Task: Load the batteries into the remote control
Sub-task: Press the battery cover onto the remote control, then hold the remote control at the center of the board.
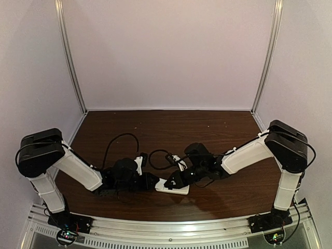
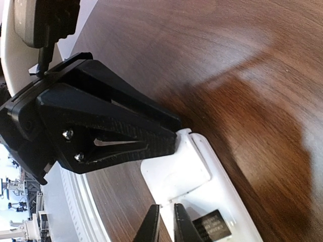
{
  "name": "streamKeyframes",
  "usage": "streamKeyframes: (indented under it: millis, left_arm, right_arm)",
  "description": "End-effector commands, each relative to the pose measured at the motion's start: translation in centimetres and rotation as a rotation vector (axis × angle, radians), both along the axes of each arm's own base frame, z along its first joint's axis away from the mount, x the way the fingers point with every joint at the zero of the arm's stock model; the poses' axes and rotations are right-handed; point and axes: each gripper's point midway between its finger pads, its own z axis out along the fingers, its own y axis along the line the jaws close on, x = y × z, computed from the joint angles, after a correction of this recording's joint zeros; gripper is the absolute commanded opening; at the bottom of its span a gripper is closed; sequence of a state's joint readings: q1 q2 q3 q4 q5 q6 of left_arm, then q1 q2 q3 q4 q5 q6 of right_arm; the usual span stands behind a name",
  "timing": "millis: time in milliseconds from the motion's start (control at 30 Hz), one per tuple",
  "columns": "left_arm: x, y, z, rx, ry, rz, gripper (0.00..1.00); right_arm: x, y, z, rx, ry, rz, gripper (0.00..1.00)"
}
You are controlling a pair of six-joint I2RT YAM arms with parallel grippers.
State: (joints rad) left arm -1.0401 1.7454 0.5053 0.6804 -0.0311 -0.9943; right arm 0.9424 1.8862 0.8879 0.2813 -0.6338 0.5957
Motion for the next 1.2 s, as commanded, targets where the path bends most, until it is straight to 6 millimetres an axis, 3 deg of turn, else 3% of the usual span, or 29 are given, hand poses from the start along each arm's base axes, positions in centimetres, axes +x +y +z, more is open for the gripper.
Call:
streamKeyframes:
  millis: [0, 233, 400, 567, 767, 1167]
  left_arm:
    - [-2.6, 1.6, -4.0, 0.153, 0.1, -0.054, 0.09]
    - [-2.8, 2.1, -4.3, 0.172, 0.109, -0.048, 0.1]
    - [-2.9, 2.4, -4.4, 0.181, 0.115, -0.045, 0.13]
    - [-3.1, 2.5, -4.5, 0.188, 0.119, -0.051, 0.17]
    - [-3.2, 2.8, -4.3, 0.196, 0.115, -0.053, 0.22]
    - [-3.5, 3.1, -4.4, 0.222, 0.144, -0.049, 0.19]
  right_arm:
    - [0.3, -1.2, 1.6, -0.007, -0.023, -0.049, 0.14]
    - [0.5, -4.0, 4.0, -0.042, -0.064, -0.124, 0.31]
    - [0.6, -7.6, 2.0, -0.155, -0.057, -0.196, 0.36]
    - [0.5, -9.6, -0.2, -0.227, -0.036, -0.222, 0.38]
    - [0.5, -9.9, -1.1, -0.24, -0.023, -0.222, 0.38]
    - [0.1, -8.1, -1.2, -0.16, 0.03, -0.185, 0.33]
